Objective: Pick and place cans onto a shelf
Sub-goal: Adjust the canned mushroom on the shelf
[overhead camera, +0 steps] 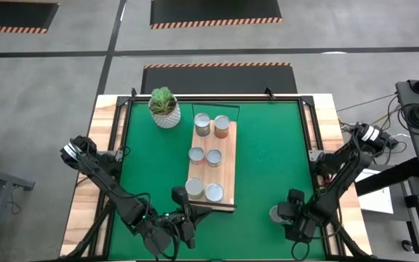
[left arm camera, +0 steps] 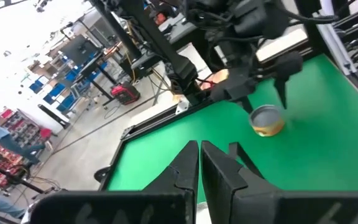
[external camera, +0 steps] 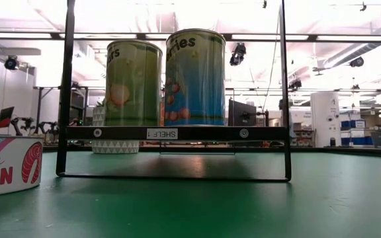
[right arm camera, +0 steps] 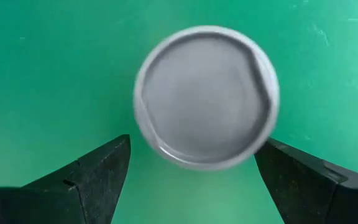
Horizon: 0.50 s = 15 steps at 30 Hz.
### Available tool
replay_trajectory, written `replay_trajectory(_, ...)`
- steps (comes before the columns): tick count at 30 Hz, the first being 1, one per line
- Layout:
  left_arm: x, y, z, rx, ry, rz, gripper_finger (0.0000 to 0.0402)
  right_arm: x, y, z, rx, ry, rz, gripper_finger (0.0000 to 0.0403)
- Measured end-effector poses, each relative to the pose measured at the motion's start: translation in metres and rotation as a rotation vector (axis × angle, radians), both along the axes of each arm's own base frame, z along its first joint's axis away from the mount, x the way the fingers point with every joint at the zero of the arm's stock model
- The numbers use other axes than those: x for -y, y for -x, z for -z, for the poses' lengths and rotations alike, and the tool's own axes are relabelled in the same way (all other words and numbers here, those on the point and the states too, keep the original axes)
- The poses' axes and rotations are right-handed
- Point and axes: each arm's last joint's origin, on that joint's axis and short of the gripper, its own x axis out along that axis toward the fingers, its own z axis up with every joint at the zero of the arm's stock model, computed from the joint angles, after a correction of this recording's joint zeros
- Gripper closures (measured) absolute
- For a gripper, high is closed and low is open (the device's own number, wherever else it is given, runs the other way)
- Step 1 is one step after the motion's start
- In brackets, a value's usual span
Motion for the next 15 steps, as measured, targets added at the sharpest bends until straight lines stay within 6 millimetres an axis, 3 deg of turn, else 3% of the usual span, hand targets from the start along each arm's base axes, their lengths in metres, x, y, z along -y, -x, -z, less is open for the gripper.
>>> replay_trajectory(11,-0.005,0.001,-0.006,-0.001,-0.032,-0.004,0.0402,-0.014,-0.019,0.012,0.074,0.145,-0.019,0.0081)
replay_trajectory(15,-0.005,0.001,-0.005,-0.010,-0.039,-0.005,0.0402,-0.011,-0.021,0.012,0.073,0.137,0.000,0.0118)
